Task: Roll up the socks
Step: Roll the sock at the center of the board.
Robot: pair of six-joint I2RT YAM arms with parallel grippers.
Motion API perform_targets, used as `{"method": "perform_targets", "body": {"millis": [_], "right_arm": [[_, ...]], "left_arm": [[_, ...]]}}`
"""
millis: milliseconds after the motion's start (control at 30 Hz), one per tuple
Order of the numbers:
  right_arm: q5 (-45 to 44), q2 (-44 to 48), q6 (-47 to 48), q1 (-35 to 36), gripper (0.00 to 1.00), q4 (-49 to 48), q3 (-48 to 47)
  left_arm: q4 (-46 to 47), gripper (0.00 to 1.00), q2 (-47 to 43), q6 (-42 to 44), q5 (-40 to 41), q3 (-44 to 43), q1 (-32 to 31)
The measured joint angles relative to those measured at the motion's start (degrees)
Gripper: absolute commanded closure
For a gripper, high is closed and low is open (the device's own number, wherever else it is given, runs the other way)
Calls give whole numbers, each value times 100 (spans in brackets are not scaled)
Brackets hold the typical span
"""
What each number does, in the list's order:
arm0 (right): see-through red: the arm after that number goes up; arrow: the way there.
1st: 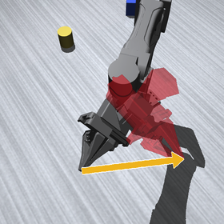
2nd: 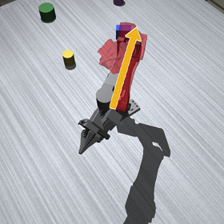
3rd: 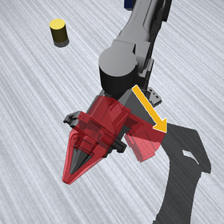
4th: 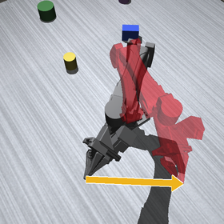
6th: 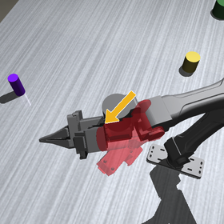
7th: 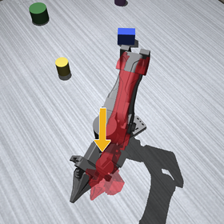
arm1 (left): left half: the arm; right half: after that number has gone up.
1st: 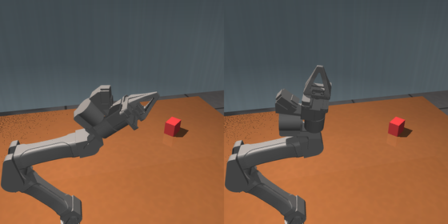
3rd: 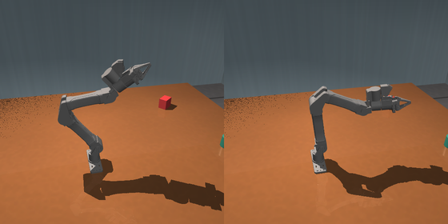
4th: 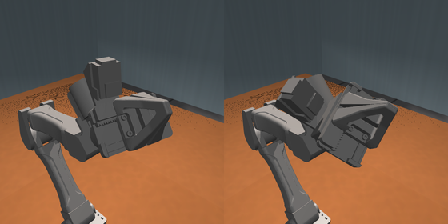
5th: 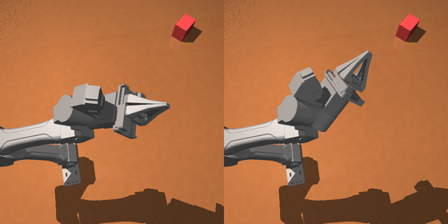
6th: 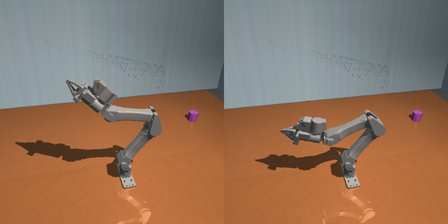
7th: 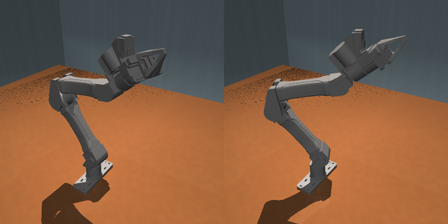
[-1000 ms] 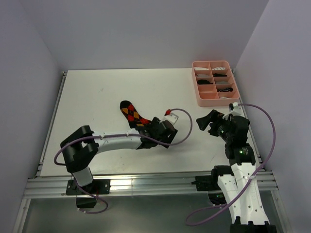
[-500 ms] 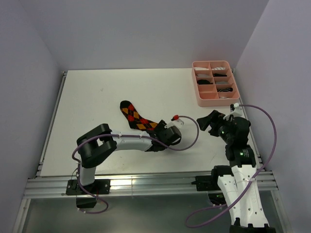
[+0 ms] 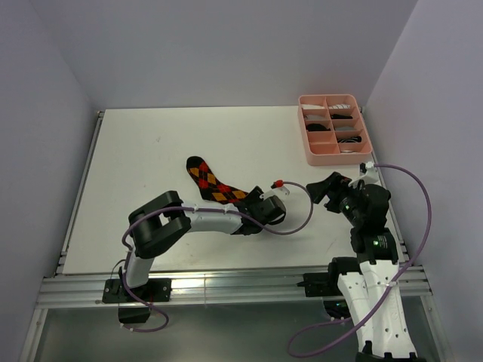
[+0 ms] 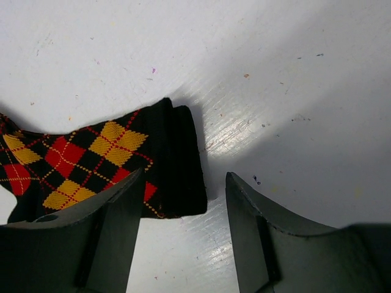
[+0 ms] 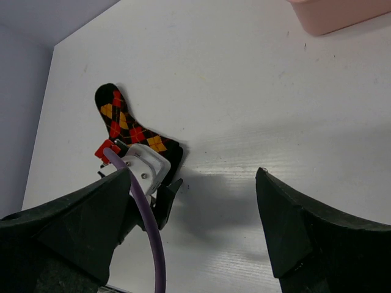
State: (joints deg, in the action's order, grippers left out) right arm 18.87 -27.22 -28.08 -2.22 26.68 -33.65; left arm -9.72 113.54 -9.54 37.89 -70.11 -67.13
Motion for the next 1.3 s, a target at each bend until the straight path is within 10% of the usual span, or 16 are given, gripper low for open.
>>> {"method": "perform_targets", "body": {"millis": [433,700,1000,1300], "right_arm": [[-24,81,-133,0,11,-2,35],[-22,90,-219,0,11,-9,142],[15,103,-254,0,12,-59,192],[219,-149,-363,31,16,-439,232]], "left_arm": [[-85,56,74,44,-7,-42,107],[-155,99,184,24,-9,-105,155],[-356,99,98,-116,-345,-144,293],[-280,99,-1082,-1478,-2459,459,1370]]}}
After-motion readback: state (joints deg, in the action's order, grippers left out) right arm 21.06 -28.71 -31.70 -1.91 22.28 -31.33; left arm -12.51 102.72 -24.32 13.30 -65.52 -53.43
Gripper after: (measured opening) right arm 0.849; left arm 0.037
